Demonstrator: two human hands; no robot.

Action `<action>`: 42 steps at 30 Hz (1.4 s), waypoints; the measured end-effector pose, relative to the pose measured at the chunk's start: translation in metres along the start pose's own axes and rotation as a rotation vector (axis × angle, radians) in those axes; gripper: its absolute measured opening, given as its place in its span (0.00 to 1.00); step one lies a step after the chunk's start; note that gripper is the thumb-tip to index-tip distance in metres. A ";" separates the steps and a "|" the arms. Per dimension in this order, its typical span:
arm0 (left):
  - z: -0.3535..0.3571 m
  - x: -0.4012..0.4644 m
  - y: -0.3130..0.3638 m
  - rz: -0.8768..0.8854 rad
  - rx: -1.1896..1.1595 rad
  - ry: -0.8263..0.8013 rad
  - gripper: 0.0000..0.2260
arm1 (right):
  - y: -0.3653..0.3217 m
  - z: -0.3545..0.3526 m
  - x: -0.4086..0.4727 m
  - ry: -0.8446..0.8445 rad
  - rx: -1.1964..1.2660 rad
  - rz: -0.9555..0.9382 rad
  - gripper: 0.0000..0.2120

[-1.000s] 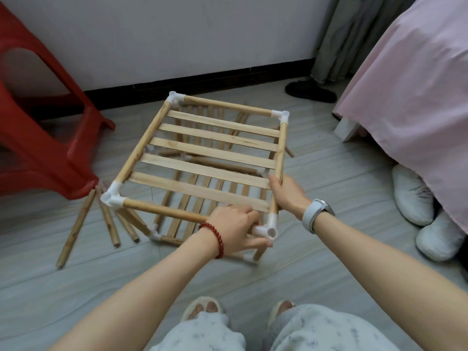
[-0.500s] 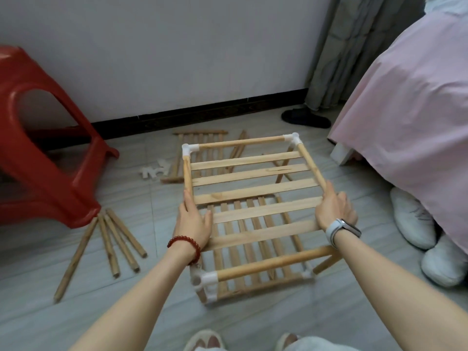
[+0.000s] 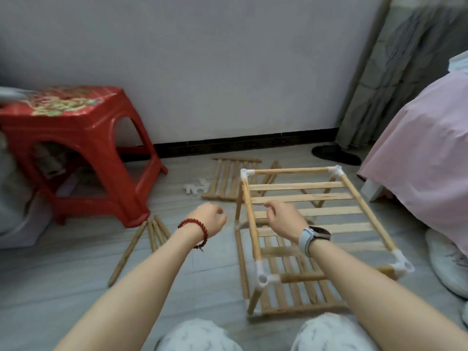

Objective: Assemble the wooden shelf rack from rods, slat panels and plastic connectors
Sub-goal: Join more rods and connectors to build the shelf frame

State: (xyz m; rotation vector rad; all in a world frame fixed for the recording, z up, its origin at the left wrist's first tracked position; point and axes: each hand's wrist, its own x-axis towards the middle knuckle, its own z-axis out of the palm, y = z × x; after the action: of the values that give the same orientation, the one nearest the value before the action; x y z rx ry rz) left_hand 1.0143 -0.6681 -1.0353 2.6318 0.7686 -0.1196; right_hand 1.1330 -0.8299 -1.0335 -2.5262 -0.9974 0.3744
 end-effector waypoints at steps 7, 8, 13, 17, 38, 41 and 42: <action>-0.046 -0.063 -0.131 -0.298 -0.101 0.305 0.13 | -0.143 0.041 0.005 -0.139 0.094 -0.297 0.19; -0.040 -0.069 -0.152 -0.334 -0.108 0.294 0.13 | -0.154 0.059 0.012 -0.174 0.075 -0.296 0.20; 0.016 -0.068 -0.244 -0.555 -0.176 0.154 0.17 | -0.168 0.156 0.046 -0.356 -0.012 -0.192 0.19; 0.080 -0.028 -0.292 -0.664 -0.193 0.047 0.22 | -0.150 0.242 0.086 -0.412 -0.061 -0.084 0.19; 0.173 0.033 -0.323 -0.896 -0.875 0.484 0.07 | -0.119 0.347 0.171 -0.551 0.208 0.395 0.13; 0.142 0.040 -0.288 -0.729 -1.088 0.555 0.02 | -0.126 0.302 0.162 -0.458 0.336 0.413 0.04; 0.126 0.044 -0.272 -0.663 -1.158 0.581 0.01 | -0.130 0.284 0.160 -0.404 0.403 0.394 0.02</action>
State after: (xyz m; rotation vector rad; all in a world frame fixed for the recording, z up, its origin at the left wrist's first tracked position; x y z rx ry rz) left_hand 0.9100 -0.4855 -1.2537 1.2404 1.3318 0.7152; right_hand 1.0607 -0.5571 -1.2421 -2.2983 -0.4688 1.1148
